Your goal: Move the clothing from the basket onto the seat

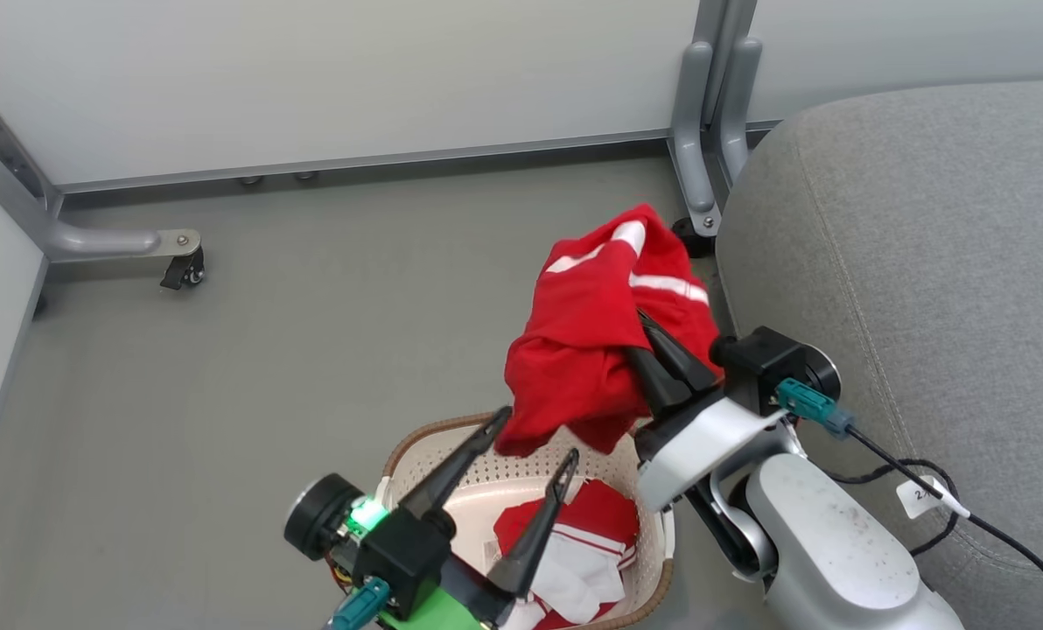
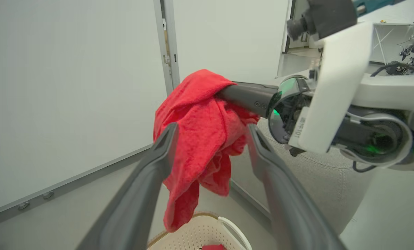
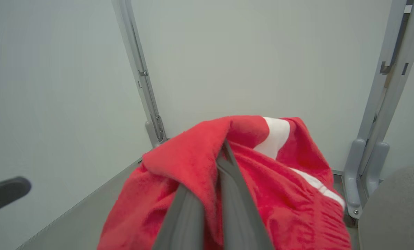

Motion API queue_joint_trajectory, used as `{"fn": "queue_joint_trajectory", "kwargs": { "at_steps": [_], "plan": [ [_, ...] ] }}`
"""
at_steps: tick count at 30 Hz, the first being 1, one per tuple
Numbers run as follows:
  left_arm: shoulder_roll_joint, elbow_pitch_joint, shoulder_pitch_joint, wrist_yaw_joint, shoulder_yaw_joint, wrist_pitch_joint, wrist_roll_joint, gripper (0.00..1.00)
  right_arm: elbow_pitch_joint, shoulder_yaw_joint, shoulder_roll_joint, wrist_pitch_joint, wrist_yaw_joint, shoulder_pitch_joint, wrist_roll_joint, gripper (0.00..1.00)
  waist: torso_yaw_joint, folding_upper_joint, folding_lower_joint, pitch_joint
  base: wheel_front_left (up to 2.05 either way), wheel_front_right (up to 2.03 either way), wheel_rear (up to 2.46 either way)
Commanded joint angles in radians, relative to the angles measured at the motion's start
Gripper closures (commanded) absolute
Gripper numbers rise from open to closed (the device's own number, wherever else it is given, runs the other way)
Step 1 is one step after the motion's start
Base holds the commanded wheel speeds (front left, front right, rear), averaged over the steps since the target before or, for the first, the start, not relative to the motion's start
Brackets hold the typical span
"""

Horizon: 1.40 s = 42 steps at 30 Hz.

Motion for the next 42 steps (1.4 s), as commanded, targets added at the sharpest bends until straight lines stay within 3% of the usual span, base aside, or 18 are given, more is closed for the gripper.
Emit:
{"fn": "queue_joint_trajectory", "kwargs": {
  "at_steps": [1,11,31,37,42],
  "plan": [
    [0.014,0.010,0.015,-0.003,-0.013,0.005,-0.002,0.00,0.005,-0.009,-0.005,-0.007,0.000,0.017,-0.007,1.00,-0.003,0.0000,0.0000,0.000,0.00,0.00,0.00],
    [0.039,0.044,-0.004,0.002,-0.047,0.015,-0.020,0.00,0.023,-0.046,-0.001,-0.004,0.000,0.040,-0.021,1.00,-0.084,0.0000,0.0000,0.019,0.00,0.00,0.00],
    [0.087,0.028,-0.095,0.003,-0.092,0.057,-0.010,0.00,0.018,-0.180,0.014,-0.008,0.000,0.012,-0.037,1.00,-0.456,0.0000,0.0000,0.144,0.00,0.00,0.00],
    [0.101,0.016,-0.128,0.001,-0.110,0.069,-0.007,0.00,0.002,-0.279,0.021,-0.008,0.000,0.023,-0.042,1.00,-0.499,0.0000,0.0000,0.192,0.00,0.00,0.00],
    [0.105,0.001,-0.164,0.000,-0.116,0.085,-0.013,0.00,0.014,-0.377,0.020,-0.008,0.000,-0.022,-0.047,1.00,-0.490,0.0000,0.0000,0.245,0.00,0.00,0.00]
  ]
}}
